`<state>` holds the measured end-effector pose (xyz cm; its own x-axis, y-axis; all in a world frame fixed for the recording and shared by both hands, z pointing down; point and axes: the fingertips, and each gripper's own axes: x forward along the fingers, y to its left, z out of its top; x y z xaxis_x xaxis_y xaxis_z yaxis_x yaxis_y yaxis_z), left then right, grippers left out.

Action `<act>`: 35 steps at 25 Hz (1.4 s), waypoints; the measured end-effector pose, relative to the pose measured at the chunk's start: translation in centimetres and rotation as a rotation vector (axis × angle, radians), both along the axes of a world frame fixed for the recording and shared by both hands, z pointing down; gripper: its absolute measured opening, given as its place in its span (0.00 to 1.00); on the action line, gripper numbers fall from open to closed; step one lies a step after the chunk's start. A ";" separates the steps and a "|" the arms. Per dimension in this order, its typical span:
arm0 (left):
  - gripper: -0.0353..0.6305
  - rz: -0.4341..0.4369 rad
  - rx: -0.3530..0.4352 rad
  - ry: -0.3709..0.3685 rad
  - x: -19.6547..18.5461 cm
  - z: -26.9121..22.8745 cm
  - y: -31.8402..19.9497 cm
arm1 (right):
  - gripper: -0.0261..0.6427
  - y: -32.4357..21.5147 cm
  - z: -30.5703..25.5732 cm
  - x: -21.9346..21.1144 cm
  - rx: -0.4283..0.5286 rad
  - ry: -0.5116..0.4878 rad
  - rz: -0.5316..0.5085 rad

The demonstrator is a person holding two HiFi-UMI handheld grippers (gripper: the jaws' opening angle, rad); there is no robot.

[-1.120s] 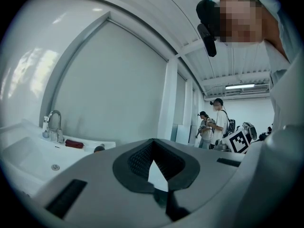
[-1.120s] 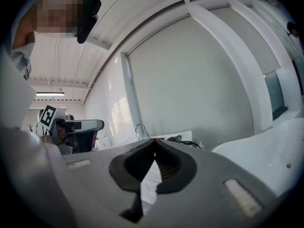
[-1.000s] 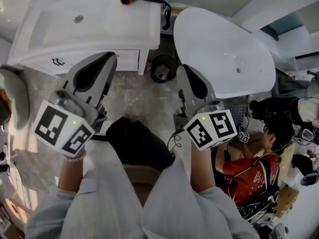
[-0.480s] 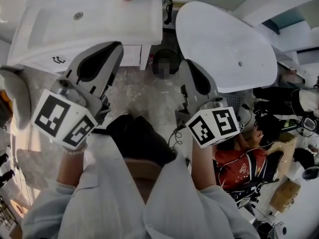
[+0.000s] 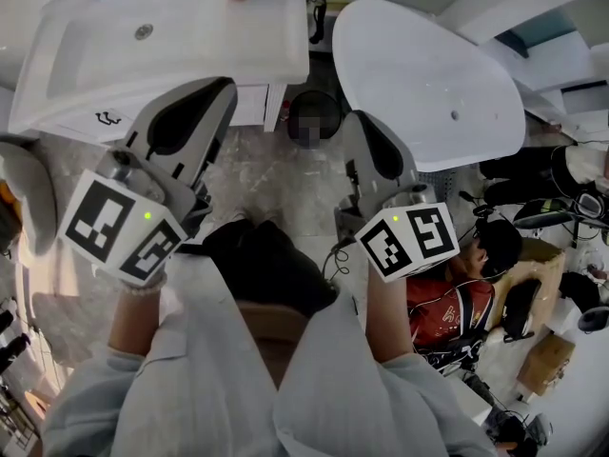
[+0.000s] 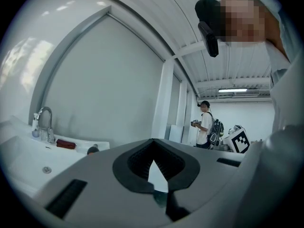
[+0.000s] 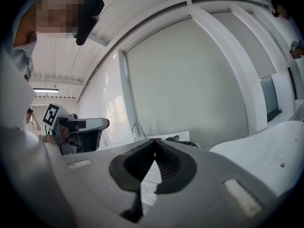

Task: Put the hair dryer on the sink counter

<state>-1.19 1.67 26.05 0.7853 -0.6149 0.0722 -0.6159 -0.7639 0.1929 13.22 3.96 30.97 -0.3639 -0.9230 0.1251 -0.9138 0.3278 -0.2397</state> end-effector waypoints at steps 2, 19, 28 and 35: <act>0.06 0.002 -0.003 0.006 -0.2 0.1 -0.1 | 0.04 0.0 0.0 -0.2 0.000 0.006 0.002; 0.06 0.015 -0.013 0.025 -1.2 0.7 -0.6 | 0.04 -0.2 0.3 -1.0 -0.008 0.037 0.016; 0.06 0.028 -0.025 0.024 -1.3 1.4 -1.0 | 0.04 -0.8 1.1 -1.2 -0.023 0.038 0.021; 0.06 0.036 -0.030 0.034 -1.4 1.6 -1.6 | 0.04 -1.2 1.2 -1.3 -0.035 0.050 0.025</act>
